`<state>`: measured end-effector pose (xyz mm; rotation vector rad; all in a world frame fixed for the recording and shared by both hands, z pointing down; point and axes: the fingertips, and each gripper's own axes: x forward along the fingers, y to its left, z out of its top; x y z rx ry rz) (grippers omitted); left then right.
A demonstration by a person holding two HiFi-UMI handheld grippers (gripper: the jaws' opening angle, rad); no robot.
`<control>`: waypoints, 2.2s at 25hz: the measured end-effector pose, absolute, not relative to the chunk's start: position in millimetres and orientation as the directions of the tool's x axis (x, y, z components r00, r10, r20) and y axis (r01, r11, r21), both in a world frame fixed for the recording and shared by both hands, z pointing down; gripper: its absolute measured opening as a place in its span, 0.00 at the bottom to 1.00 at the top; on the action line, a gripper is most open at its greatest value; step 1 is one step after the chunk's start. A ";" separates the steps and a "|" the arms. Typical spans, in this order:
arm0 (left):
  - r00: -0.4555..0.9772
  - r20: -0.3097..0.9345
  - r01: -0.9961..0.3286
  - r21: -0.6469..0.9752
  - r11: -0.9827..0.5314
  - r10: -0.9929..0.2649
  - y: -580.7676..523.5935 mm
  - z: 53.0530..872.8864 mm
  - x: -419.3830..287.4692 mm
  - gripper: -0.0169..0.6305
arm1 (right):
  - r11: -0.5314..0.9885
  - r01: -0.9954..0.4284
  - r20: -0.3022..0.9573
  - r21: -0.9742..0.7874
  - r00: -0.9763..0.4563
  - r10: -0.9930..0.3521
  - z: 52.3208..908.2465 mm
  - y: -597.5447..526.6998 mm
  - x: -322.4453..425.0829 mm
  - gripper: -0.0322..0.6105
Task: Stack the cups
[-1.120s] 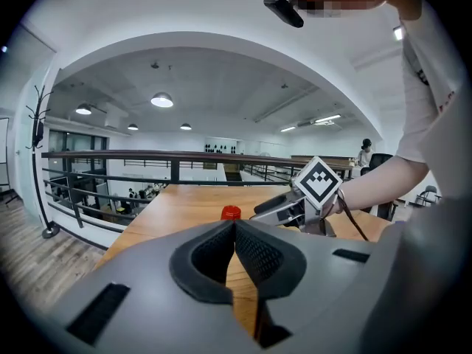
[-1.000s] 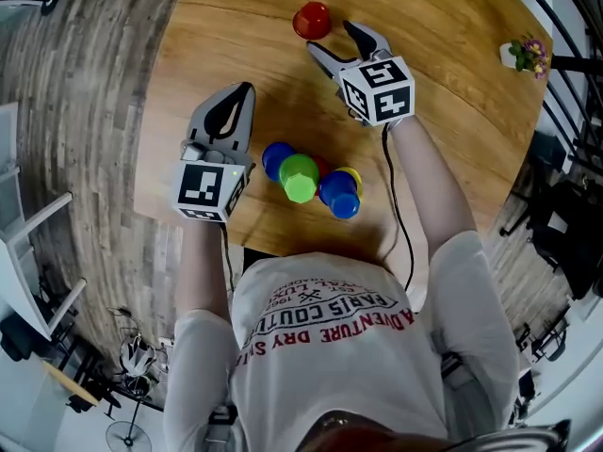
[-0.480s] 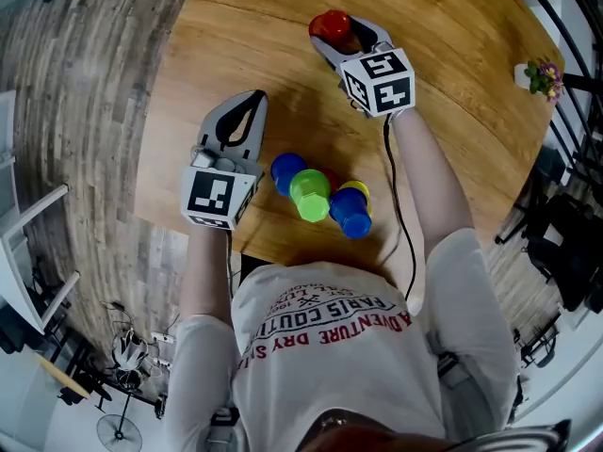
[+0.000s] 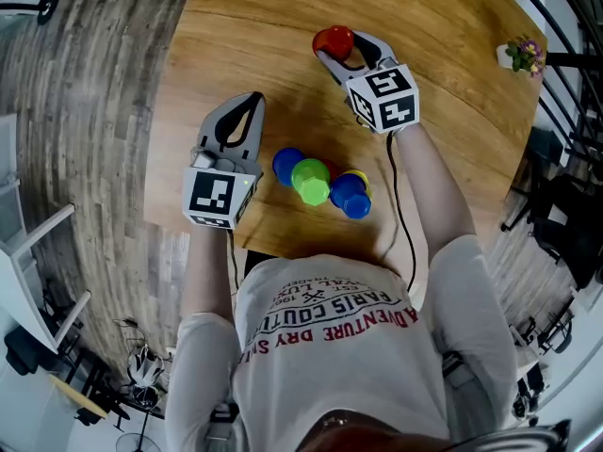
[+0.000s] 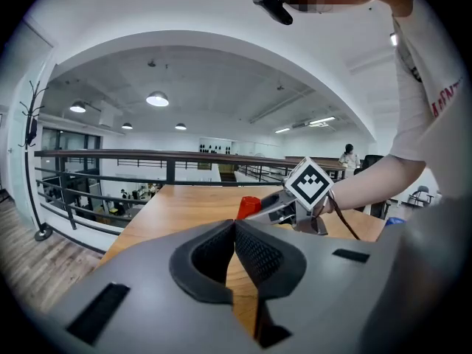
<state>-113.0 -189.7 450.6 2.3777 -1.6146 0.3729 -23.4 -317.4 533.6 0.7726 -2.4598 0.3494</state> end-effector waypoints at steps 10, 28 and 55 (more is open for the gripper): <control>0.461 0.309 -0.874 -0.007 -0.486 -0.832 -167.5 403.1 -84.9 0.05 | 0.724 -0.682 0.535 -0.101 -0.651 -0.538 461.9 -261.0 32.9 0.48; 0.647 0.260 -0.741 -0.006 -0.672 -0.717 -100.0 366.3 -45.1 0.05 | 0.644 -0.755 0.535 -0.121 -0.596 -0.599 402.4 -107.5 68.5 0.48; 0.655 0.275 -0.732 -0.003 -0.682 -0.704 -67.3 368.7 -64.2 0.05 | 0.636 -0.763 0.559 -0.115 -0.580 -0.593 431.5 -70.9 44.1 0.49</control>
